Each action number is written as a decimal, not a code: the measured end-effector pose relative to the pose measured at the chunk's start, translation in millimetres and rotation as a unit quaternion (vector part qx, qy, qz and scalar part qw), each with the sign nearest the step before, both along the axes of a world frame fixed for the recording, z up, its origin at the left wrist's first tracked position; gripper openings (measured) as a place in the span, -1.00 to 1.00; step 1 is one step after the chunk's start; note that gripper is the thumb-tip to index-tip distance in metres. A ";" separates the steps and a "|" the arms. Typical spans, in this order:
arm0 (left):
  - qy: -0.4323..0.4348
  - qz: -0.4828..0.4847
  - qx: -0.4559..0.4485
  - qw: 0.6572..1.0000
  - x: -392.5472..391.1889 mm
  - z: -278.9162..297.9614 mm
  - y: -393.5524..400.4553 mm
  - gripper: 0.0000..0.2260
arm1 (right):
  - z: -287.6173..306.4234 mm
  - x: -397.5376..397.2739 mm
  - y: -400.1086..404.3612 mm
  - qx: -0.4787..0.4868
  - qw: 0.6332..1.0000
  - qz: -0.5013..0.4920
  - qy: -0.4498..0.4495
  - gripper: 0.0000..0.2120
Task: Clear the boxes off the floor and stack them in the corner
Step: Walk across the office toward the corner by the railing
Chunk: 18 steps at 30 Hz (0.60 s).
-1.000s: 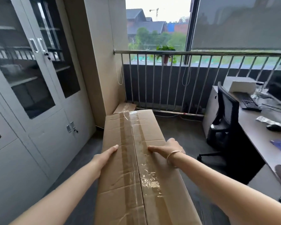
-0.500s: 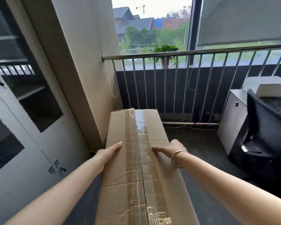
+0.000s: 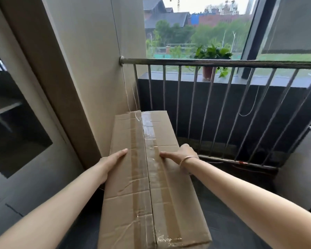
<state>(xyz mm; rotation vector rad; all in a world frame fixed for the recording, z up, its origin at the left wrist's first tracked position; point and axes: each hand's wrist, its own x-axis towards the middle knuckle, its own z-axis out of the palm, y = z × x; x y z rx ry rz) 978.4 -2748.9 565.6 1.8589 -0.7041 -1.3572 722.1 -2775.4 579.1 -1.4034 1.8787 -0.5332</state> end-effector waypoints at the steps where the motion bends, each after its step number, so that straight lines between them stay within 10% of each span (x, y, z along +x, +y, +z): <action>1: 0.003 0.002 -0.003 1.000 4.4 1.0 -16.3 -0.25 | -0.3 5.6 -18.6 0.001 1.000 0.002 0.003 -0.14; 11: 0.012 -0.012 0.036 0.999 105.8 -52.0 -284.6 -0.06 | -51.8 94.6 -266.9 0.031 0.999 -0.024 -0.016 -0.16; 18: 0.007 -0.050 0.036 0.998 164.6 -61.4 -436.6 -0.37 | -88.3 163.2 -404.2 0.053 0.996 -0.069 -0.033 -0.06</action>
